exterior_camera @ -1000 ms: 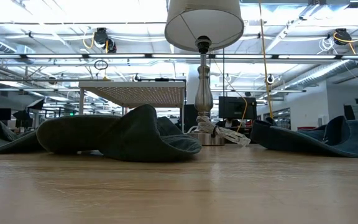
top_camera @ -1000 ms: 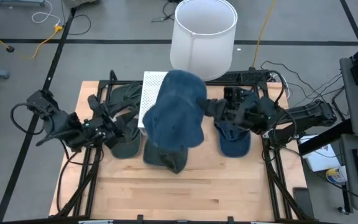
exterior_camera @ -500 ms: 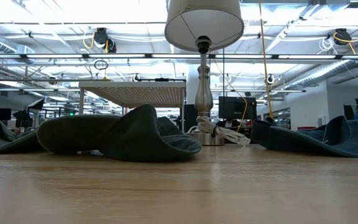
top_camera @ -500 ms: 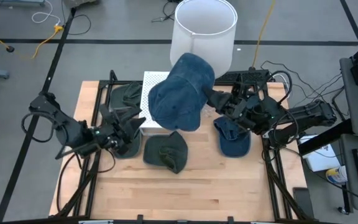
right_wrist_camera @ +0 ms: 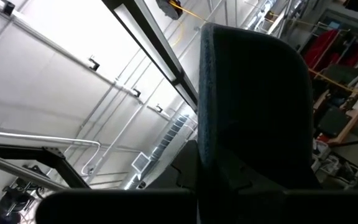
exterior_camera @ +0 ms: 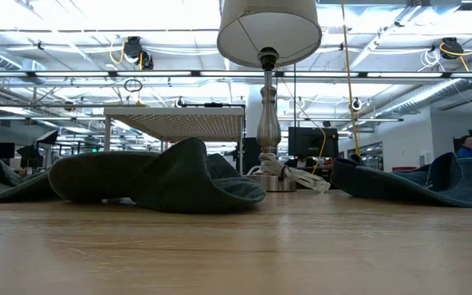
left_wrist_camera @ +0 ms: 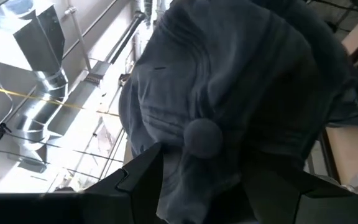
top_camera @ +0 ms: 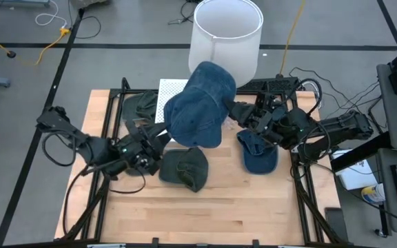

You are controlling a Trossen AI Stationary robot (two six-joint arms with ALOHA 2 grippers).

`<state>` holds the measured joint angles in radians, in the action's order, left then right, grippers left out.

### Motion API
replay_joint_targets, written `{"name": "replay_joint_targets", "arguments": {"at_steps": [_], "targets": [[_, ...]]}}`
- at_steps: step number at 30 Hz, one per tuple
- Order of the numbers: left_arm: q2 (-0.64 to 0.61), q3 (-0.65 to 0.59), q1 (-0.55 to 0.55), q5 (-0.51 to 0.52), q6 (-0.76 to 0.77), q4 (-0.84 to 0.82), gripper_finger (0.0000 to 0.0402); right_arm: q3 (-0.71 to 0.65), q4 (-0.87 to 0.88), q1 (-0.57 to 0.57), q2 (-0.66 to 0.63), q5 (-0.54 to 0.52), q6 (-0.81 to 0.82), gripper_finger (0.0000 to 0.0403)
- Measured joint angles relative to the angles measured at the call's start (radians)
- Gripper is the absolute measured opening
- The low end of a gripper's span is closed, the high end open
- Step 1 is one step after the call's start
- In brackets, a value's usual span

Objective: Pick & Place hat
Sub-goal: Put the bottom blue cap on the shelf

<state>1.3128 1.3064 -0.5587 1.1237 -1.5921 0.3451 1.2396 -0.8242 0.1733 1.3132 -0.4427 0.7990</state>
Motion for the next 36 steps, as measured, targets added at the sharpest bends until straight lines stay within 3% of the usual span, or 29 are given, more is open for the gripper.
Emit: {"name": "replay_joint_targets", "arguments": {"at_steps": [10, 20, 24, 29, 32, 36], "targets": [[0.003, 0.000, 0.009, -0.035, -0.026, 0.131, 0.0192, 0.000, 0.011, 0.000, 0.000, -0.003, 0.002, 0.0004], [0.003, 0.000, 0.000, -0.028, -0.029, 0.131, 0.0015, 0.000, 0.016, 0.000, 0.000, -0.002, 0.026, 0.0011], [-0.001, 0.000, -0.001, -0.024, -0.029, 0.153, 0.0015, 0.000, 0.039, -0.001, 0.000, 0.021, 0.026, 0.0015], [-0.001, 0.000, -0.022, -0.040, -0.065, 0.368, 0.0007, 0.000, 0.056, 0.010, 0.000, 0.105, -0.116, 0.0036], [-0.004, 0.000, -0.049, -0.066, -0.163, 0.508, 0.0006, 0.000, 0.074, 0.034, -0.001, 0.049, -0.172, 0.0067], [-0.012, 0.012, -0.079, -0.072, -0.243, 0.533, 0.0005, 0.000, 0.119, 0.050, 0.000, 0.020, -0.153, 0.0128]]}}
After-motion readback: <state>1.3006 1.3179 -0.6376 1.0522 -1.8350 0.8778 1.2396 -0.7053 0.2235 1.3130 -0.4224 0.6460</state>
